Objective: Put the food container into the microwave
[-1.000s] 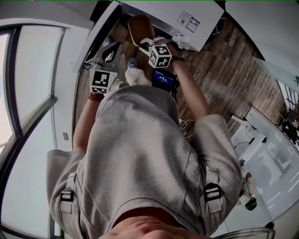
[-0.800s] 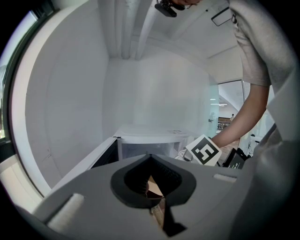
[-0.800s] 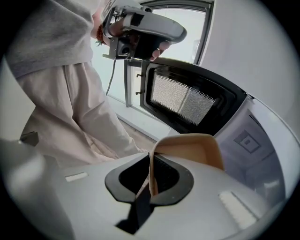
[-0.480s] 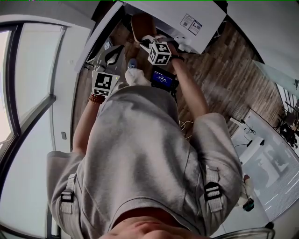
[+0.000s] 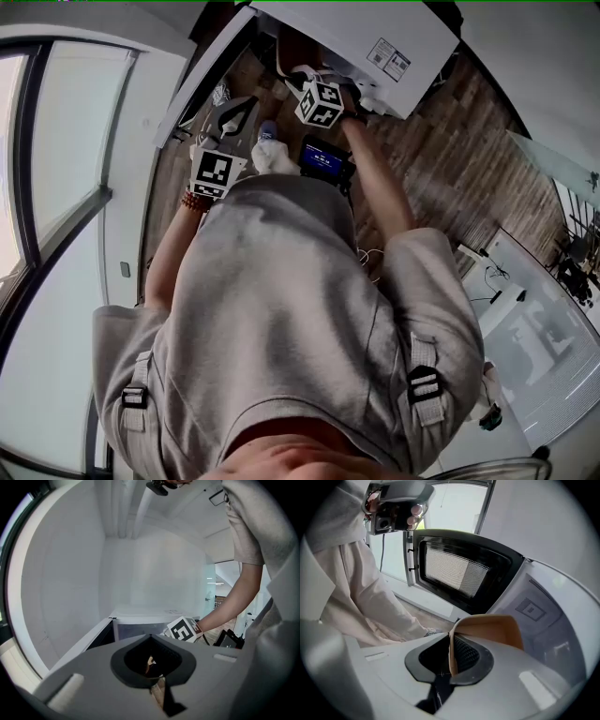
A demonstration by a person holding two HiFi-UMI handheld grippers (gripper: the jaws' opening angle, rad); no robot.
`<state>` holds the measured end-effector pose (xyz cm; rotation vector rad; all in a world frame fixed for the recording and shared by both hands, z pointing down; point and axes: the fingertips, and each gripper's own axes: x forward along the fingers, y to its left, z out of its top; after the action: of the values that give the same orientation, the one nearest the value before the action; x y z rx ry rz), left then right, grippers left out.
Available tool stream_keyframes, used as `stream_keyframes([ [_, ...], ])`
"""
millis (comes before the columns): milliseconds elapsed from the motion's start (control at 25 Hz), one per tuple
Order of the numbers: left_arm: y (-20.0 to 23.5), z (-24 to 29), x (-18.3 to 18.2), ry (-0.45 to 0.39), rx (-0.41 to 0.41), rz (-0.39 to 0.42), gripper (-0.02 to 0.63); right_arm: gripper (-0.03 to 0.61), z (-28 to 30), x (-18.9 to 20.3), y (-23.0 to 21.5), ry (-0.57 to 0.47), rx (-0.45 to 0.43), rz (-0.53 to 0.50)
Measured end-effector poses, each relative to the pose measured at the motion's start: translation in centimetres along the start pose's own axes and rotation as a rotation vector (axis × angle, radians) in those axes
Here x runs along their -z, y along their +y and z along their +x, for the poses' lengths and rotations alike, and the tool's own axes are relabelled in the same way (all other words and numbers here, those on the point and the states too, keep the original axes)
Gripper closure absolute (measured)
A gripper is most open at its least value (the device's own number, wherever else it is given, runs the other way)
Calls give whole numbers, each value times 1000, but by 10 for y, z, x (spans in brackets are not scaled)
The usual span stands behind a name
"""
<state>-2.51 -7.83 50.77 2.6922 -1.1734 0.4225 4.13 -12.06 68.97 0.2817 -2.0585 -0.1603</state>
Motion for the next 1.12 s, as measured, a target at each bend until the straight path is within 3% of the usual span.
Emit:
stream_keyframes([
  [1120, 28, 3, -11, 25, -36, 62, 615, 541, 11, 6, -83, 14, 263, 144],
])
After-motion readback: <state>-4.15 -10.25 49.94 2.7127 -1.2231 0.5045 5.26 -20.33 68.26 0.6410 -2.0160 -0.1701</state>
